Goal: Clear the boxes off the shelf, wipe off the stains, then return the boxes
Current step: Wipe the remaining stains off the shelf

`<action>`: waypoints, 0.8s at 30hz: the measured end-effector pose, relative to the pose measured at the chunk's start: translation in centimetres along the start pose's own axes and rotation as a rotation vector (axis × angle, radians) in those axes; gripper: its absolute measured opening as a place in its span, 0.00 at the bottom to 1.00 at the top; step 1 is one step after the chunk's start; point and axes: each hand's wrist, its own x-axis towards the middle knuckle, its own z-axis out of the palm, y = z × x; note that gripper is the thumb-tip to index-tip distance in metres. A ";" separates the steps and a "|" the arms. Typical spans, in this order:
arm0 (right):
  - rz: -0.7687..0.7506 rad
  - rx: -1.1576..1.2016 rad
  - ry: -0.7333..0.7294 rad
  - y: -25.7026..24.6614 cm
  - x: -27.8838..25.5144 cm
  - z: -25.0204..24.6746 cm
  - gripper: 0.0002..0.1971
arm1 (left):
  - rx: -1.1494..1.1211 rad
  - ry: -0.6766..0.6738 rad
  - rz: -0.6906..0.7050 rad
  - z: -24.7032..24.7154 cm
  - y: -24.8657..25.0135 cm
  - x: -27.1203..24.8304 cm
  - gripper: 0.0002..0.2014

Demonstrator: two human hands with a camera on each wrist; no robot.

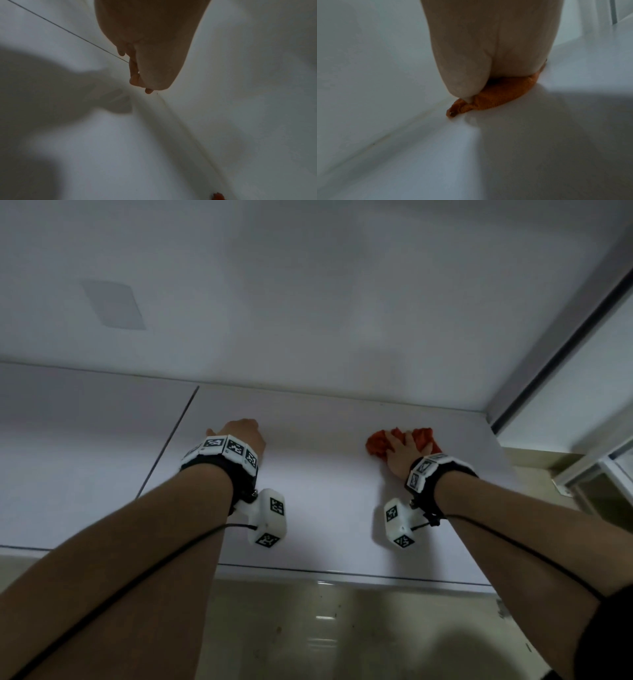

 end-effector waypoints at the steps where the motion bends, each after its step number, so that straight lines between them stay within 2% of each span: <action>1: 0.000 0.002 -0.010 -0.3 -0.1 0.3 0.26 | -0.008 0.009 -0.004 -0.1 -0.2 0.0 0.24; 5: -0.068 -0.019 -0.037 -3.0 -0.5 0.9 0.27 | -0.110 0.031 -0.050 0.1 -1.6 -0.2 0.23; 13: -0.373 -0.089 -0.043 -11.9 -2.4 1.7 0.27 | -0.199 0.077 -0.133 2.1 -5.5 -1.9 0.23; 16: -0.455 -0.107 -0.043 -14.1 -3.2 2.6 0.27 | -0.146 0.088 -0.132 3.1 -6.5 -2.7 0.17; 18: -0.466 -0.094 -0.053 -15.0 -4.2 3.6 0.27 | -0.117 0.070 -0.132 3.6 -6.8 -3.4 0.10; 20: -0.473 -0.075 -0.067 -15.5 -5.7 4.1 0.26 | -0.135 0.052 -0.140 3.9 -6.9 -4.0 0.08; 24: -0.526 -0.080 -0.056 -15.3 -8.4 4.1 0.25 | -0.156 0.073 -0.148 3.9 -5.9 -4.8 0.17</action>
